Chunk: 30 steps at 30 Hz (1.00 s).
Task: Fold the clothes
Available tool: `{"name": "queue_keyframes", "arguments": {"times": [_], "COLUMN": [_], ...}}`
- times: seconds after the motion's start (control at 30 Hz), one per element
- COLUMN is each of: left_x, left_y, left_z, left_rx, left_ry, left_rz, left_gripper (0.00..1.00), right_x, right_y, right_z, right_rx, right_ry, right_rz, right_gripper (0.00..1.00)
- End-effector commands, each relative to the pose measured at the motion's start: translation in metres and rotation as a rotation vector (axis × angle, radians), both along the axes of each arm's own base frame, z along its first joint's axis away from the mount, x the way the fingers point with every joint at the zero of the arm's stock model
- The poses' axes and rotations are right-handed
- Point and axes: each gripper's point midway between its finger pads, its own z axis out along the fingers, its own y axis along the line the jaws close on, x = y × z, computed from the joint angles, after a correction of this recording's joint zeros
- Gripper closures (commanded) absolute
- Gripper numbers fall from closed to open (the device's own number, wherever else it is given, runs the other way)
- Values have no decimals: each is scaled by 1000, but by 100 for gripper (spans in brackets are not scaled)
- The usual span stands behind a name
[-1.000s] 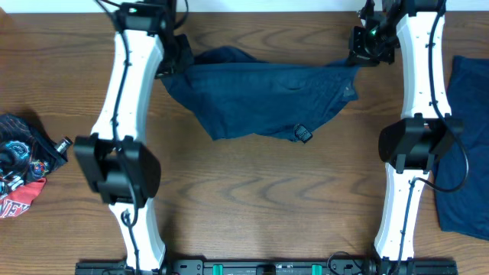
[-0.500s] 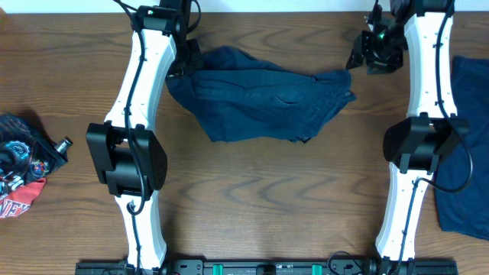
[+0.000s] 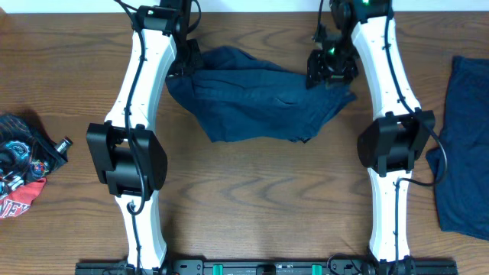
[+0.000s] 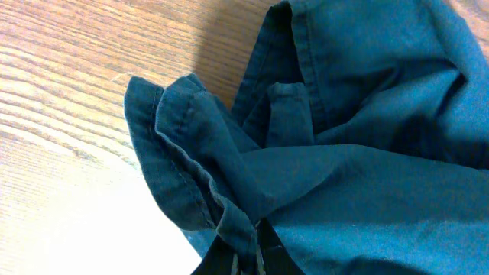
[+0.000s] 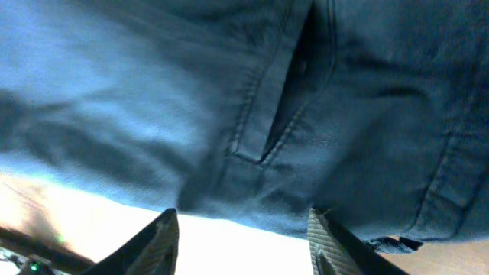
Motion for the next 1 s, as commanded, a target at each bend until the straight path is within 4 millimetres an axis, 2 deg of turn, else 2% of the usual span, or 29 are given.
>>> {"name": "queue_keyframes", "arguments": {"times": [0.0, 0.07, 0.17, 0.23, 0.3, 0.33, 0.4, 0.5, 0.57, 0.67, 0.77, 0.87, 0.97], "left_x": [1, 1, 2, 4, 4, 4, 4, 4, 3, -1, -1, -1, -1], "left_y": [10, 10, 10, 9, 9, 9, 9, 9, 9, 10, 10, 10, 10], "left_z": [8, 8, 8, 9, 9, 9, 9, 9, 9, 8, 8, 8, 8], "left_rx": [44, 46, 44, 43, 42, 42, 42, 42, 43, 45, 46, 45, 45], "left_ry": [-19, -18, -23, -30, -33, -33, -33, -32, -25, -11, -10, -11, -11], "left_rz": [9, 2, 3, 3, 3, 3, 3, 3, 3, 2, 2, 3, 3], "left_gripper": [94, 94, 94, 94, 94, 94, 94, 94, 94, 94, 94, 94, 94], "right_x": [-11, -19, -32, -42, -54, -61, -74, -93, -99, -97, -82, -61, -49], "right_y": [-23, -37, -44, -50, -51, -52, -51, -43, -35, -30, -28, -26, -25], "right_z": [11, 31, 65, 80, 82, 79, 59, 8, -25, -57, -61, -55, -49], "right_rx": [-96, -161, -157, -169, -166, -166, -159, -109, -63, -31, -18, 0, 10], "right_ry": [-4, -47, -123, -170, -185, -180, -144, -58, -31, -55, -118, -196, -238], "right_rz": [-26, -36, -52, -63, -64, -64, -61, -66, -79, -117, -137, -151, -160], "right_gripper": [50, 46, 39, 34, 23, 19, 16, 18, 21, 23, 22, 21, 25]}}
